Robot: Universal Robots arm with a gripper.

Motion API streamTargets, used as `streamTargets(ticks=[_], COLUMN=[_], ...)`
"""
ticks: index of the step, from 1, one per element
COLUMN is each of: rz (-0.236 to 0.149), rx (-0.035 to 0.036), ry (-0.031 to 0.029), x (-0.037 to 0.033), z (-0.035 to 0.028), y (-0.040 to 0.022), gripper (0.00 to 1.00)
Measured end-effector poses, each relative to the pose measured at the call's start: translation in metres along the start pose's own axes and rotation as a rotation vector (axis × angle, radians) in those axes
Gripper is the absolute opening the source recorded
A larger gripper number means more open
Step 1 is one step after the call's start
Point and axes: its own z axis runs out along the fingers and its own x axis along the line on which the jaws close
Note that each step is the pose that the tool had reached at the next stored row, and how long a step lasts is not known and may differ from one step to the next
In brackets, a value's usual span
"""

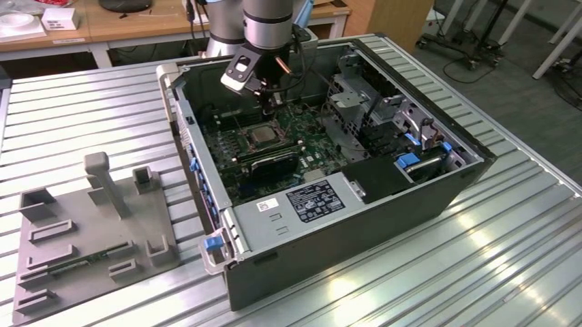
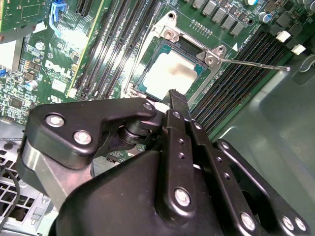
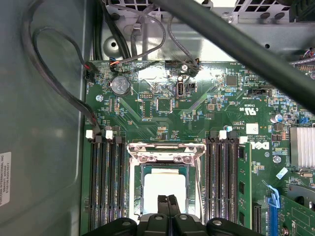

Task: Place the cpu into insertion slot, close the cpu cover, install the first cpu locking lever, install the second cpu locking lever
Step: 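Close the cpu cover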

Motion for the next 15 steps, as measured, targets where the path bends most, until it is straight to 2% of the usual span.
streamTargets(ticks=[4,7,15], rz=[0.000,0.000,0.000], rx=[0.0000,0.0000,-0.0001], ry=[-0.0001,-0.0001,0.0000], x=[0.0000,0.0001,0.0006], z=[-0.0001,-0.0028,-0.0205], y=[0.0000,0.0001,0.0012], gripper=[0.11,0.11,0.11])
